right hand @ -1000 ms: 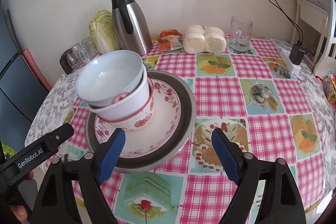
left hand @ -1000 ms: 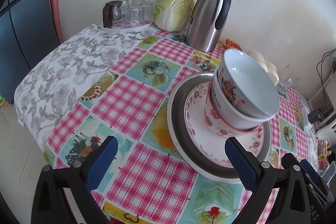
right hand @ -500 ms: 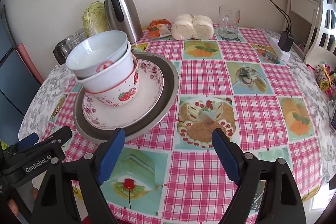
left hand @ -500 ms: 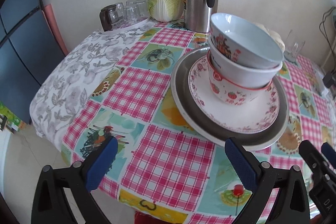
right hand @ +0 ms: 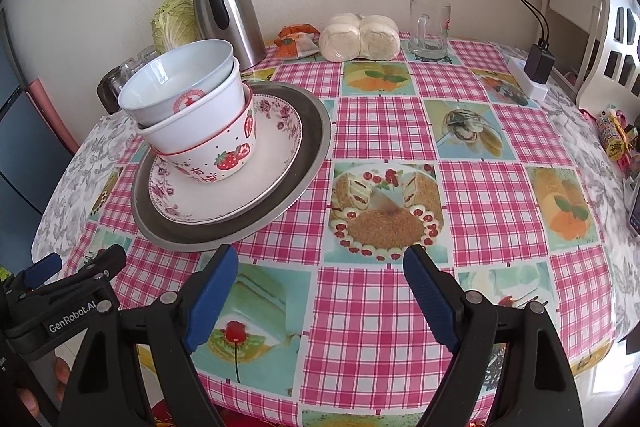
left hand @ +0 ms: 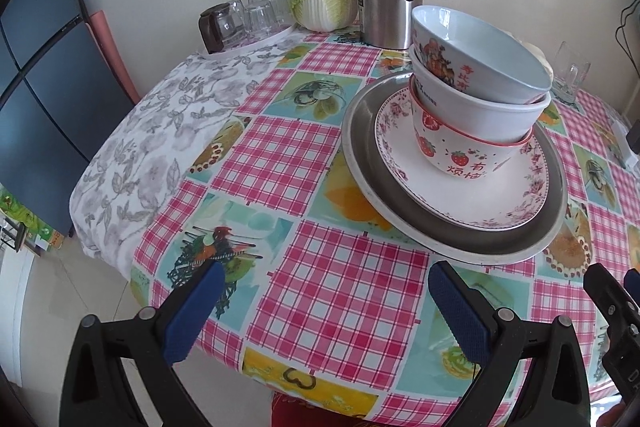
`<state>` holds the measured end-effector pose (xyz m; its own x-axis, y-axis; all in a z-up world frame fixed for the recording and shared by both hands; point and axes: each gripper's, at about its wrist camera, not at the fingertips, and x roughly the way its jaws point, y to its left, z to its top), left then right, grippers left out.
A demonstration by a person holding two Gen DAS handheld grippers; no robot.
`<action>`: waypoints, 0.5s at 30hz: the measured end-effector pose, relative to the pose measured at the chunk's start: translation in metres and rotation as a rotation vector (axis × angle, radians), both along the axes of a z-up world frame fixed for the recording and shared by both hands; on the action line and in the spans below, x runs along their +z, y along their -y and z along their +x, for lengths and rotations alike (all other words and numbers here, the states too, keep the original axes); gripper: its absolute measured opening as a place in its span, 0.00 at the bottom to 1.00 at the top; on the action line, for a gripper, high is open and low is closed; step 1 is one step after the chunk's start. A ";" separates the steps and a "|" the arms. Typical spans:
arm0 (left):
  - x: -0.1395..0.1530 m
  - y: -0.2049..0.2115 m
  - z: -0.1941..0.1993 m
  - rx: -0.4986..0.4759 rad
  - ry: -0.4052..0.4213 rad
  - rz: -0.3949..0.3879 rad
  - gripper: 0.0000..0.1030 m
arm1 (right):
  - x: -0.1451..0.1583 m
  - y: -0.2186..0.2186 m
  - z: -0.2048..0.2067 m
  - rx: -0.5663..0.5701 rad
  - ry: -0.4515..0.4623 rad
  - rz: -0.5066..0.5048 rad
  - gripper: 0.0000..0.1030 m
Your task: Organize plates and bowls
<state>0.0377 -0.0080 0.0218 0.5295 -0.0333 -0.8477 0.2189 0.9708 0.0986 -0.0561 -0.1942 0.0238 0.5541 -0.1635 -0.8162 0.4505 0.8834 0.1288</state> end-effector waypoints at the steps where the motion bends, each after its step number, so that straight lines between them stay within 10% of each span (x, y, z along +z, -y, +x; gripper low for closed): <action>1: -0.001 0.000 0.000 -0.002 -0.004 0.001 1.00 | -0.001 0.000 0.000 -0.002 -0.004 0.001 0.83; 15: -0.007 0.010 0.002 -0.032 -0.015 0.031 1.00 | -0.006 0.004 0.001 -0.009 -0.022 0.008 0.83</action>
